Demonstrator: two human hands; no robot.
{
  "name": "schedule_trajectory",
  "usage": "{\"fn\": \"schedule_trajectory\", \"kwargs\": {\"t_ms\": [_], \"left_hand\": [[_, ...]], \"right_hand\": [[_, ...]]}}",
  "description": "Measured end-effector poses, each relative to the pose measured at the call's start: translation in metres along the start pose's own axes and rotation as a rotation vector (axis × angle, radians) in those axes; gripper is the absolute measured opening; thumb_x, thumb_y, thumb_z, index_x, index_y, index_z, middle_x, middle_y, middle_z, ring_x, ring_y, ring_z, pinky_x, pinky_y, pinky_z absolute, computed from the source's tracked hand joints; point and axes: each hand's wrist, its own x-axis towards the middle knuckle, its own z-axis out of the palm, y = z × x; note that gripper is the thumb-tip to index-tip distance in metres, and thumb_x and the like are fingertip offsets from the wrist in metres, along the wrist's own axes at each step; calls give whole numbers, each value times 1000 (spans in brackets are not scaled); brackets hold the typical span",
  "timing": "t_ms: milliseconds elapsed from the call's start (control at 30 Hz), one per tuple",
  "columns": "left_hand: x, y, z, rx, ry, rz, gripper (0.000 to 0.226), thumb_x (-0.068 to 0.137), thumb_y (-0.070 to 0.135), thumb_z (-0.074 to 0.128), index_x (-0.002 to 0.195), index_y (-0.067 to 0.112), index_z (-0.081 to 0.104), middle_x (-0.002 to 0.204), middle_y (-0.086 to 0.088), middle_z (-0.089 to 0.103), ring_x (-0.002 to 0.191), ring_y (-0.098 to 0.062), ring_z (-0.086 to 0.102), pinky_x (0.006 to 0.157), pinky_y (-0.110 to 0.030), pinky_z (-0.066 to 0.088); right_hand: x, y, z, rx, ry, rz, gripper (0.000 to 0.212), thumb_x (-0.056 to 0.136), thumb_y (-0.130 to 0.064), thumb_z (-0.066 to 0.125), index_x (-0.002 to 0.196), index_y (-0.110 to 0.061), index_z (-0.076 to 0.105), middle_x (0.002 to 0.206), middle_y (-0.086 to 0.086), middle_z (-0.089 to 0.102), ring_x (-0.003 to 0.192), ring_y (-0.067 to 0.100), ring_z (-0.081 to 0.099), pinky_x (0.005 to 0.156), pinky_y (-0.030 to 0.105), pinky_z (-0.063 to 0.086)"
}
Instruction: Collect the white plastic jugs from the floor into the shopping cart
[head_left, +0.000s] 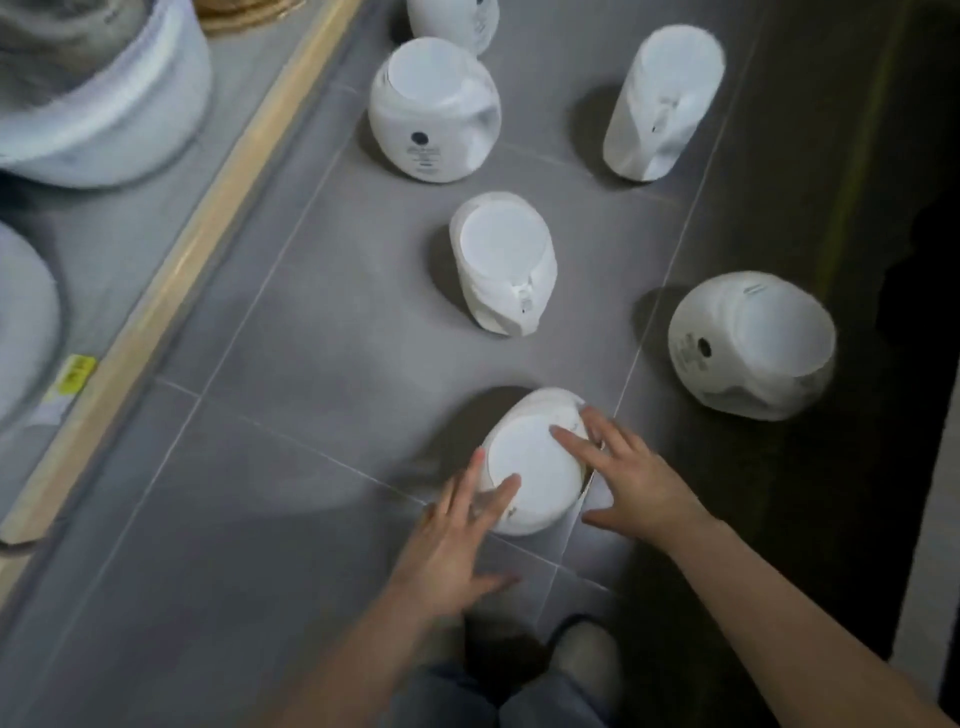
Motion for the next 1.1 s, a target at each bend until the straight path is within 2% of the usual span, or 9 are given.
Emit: {"fn": "schedule_trajectory", "kwargs": {"t_ms": [133,200,333,433,500,600,667,900,1100], "left_hand": [[1,-9,11,72,228,-15,85,73,73,37,148,45,7,157,-13,8,134,-35,34,88,-54,49],[-3,-13,8,114,256,-44,87,72,73,43,148,43,14,154,-16,22,128,-34,37,84,-56,50],[-10,-15,3,69,189,-67,116,56,73,67,150,40,6,156,-14,12,133,-38,30,84,-62,50],[6,-20,5,45,147,-3,122,58,66,72,144,50,-13,156,-6,-18,144,-41,2,101,-67,30],[21,-26,7,14,170,36,120,60,62,73,144,51,-12,155,-9,-18,144,-42,0,104,-66,25],[35,-38,22,-31,329,154,94,71,63,66,147,39,16,150,-21,12,131,-38,27,100,-54,42],[38,-45,27,-89,386,201,81,76,63,58,144,39,21,145,-18,18,125,-34,32,100,-45,42],[12,-48,-10,-129,266,260,87,72,62,66,143,44,21,146,-11,11,131,-32,27,103,-43,39],[-72,-9,-145,-128,182,146,89,72,56,67,141,55,11,151,0,-1,137,-26,25,104,-38,39]], "right_hand": [[2,2,29,58,73,-4,108,80,-36,72,134,-59,-19,154,-12,-25,146,22,-7,118,47,17],[-12,-4,35,71,54,-5,109,79,-37,71,135,-58,-20,153,-10,-25,146,22,-7,118,44,19],[-32,-8,35,22,-7,-39,108,78,-45,70,133,-59,-22,150,-11,-25,144,21,-10,117,40,12],[-19,-5,29,-17,21,-95,110,75,-50,71,136,-58,-21,148,-8,-33,141,19,-23,114,41,-5],[1,-4,33,-43,34,-165,110,72,-52,72,138,-56,-16,150,-3,-32,139,20,-27,114,45,-10],[24,-5,48,21,140,-252,101,61,-54,78,139,-41,15,155,12,2,144,35,5,113,59,20],[31,-3,58,71,259,-311,96,57,-56,80,134,-30,29,146,16,21,134,38,26,104,54,37],[8,-23,35,145,268,-316,92,56,-62,72,132,-32,28,139,11,29,129,26,29,102,43,41],[-66,-95,-80,147,227,-280,95,54,-61,72,130,-36,21,140,4,24,126,22,30,102,39,39]]}}
